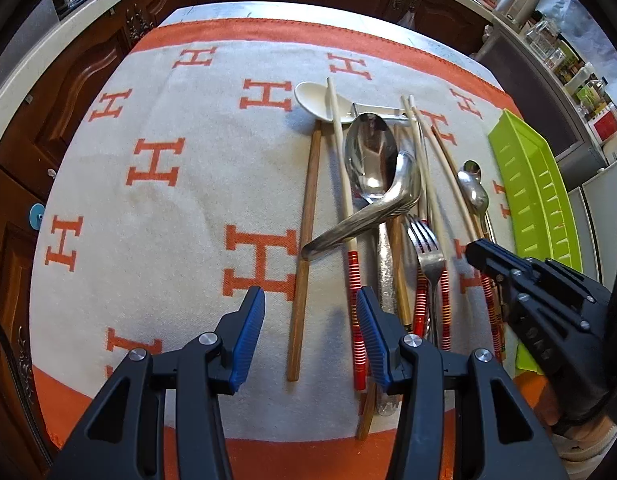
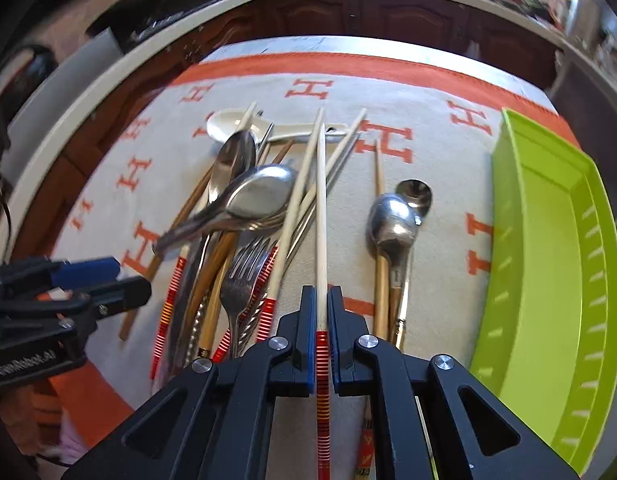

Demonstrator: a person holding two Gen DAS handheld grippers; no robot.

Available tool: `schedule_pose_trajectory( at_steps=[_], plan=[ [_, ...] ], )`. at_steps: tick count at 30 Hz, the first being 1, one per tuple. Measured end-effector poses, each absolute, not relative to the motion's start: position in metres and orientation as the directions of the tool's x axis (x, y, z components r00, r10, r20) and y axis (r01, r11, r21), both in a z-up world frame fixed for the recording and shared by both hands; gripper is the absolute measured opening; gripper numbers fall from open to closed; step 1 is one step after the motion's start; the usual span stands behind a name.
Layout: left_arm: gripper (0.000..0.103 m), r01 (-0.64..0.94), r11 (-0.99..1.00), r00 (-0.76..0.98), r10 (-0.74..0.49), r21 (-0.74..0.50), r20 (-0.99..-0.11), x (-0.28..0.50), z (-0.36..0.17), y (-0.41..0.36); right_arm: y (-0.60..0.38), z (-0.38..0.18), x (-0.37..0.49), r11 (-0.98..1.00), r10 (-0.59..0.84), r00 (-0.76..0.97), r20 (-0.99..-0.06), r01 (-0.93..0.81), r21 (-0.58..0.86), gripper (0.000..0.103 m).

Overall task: Organize utensils
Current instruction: 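Carry the chopstick into the green tray and open the right tool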

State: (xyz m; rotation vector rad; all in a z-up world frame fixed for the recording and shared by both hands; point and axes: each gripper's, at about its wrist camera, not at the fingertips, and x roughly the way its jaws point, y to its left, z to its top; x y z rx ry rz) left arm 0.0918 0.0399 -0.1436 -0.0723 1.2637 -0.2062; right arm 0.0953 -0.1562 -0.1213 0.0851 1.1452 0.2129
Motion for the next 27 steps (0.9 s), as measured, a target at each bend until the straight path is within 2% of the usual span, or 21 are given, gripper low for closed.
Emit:
schedule_pose_trajectory(
  at_steps=[3,8,16,23,25,27],
  plan=[
    [0.046,0.127,0.977,0.289,-0.202,-0.171,-0.936,0.091,-0.141,0.035,-0.178,-0.102,0.088,0.959,0.277,0.43,-0.859,-0.07,0.274,0.005],
    [0.046,0.161,0.972,0.284,-0.211,-0.17,-0.935,0.091,-0.138,0.02,-0.213,-0.072,0.074,0.945,0.285,0.49,-0.824,-0.001,0.326,0.005],
    [0.046,0.222,0.961,0.288,-0.224,-0.163,-0.931,0.091,-0.127,-0.013,-0.272,-0.065,0.064,0.963,0.125,0.502,-0.856,0.145,0.226,0.005],
    [0.046,0.26,0.949,0.296,-0.255,-0.179,-0.921,0.099,-0.116,-0.044,-0.31,-0.087,0.059,0.955,0.073,0.468,-0.881,0.222,0.197,0.006],
    [0.046,0.271,0.946,0.306,-0.26,-0.178,-0.916,0.103,-0.115,-0.054,-0.316,-0.092,0.057,0.949,0.067,0.464,-0.883,0.243,0.2,0.009],
    [0.046,0.279,0.945,0.314,-0.258,-0.171,-0.914,0.106,-0.115,-0.063,-0.322,-0.094,0.053,0.935,0.082,0.481,-0.873,0.266,0.234,0.022]
  ],
)
